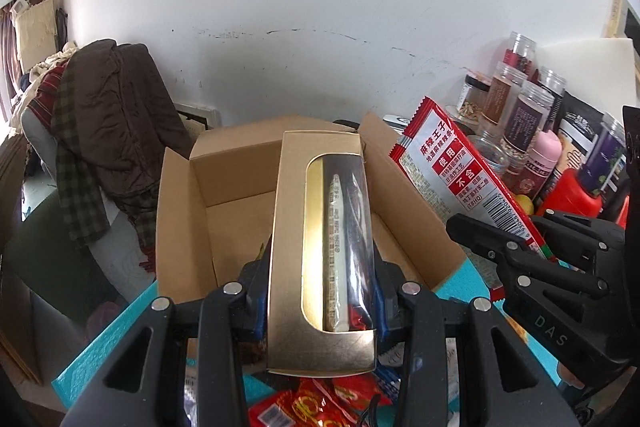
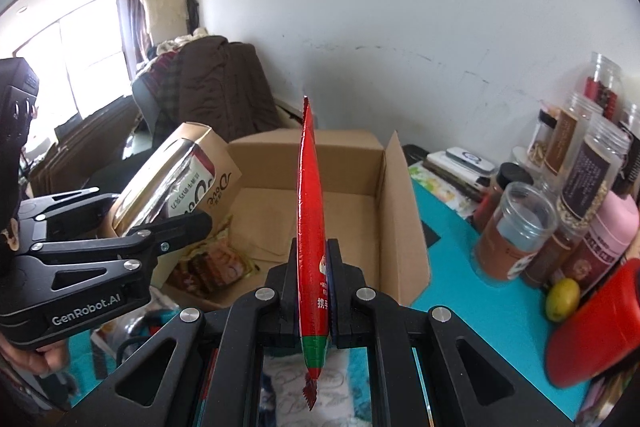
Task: Organize snacks
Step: 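Lift the gold box and red-white bag and carry them toward the cardboard box, then open the left tool dropping the gold box while the right tool drops the red-white bag into the box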
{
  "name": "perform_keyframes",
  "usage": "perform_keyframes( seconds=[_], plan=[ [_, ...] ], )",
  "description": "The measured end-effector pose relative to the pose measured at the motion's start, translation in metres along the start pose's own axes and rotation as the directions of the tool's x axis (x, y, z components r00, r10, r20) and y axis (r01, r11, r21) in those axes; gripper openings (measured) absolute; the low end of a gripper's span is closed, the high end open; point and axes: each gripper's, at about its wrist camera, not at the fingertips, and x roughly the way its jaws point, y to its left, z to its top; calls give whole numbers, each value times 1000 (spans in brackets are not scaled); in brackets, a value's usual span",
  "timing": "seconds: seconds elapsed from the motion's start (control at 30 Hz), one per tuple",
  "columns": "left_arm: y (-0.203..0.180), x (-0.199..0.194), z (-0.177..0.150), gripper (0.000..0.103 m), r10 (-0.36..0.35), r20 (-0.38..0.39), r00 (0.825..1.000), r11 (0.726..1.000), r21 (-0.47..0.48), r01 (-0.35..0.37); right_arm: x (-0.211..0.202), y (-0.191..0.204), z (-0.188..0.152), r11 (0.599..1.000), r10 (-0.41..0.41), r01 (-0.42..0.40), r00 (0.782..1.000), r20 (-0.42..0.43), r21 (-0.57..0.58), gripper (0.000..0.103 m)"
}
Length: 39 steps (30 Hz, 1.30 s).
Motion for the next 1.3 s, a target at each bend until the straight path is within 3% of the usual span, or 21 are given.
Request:
perform_keyframes(
  seconds=[0.47, 0.77, 0.93, 1.3],
  plan=[
    [13, 41, 31, 38, 25, -47, 999, 999, -21, -26, 49, -13, 35, 999, 39, -39, 996, -84, 3, 10],
    [24, 84, 23, 38, 22, -196, 980, 997, -71, -37, 87, -18, 25, 998, 48, -41, 976, -211, 37, 10],
    [23, 99, 11, 38, 77, -260, 962, 995, -40, -90, 96, -19, 16, 1000, 15, -9, 967, -254, 27, 10],
    [12, 92, 10, 44, 135, -276, 952, 990, -2, -140, 97, -17, 4, 999, -26, 34, 954, -299, 22, 11]
  ],
)
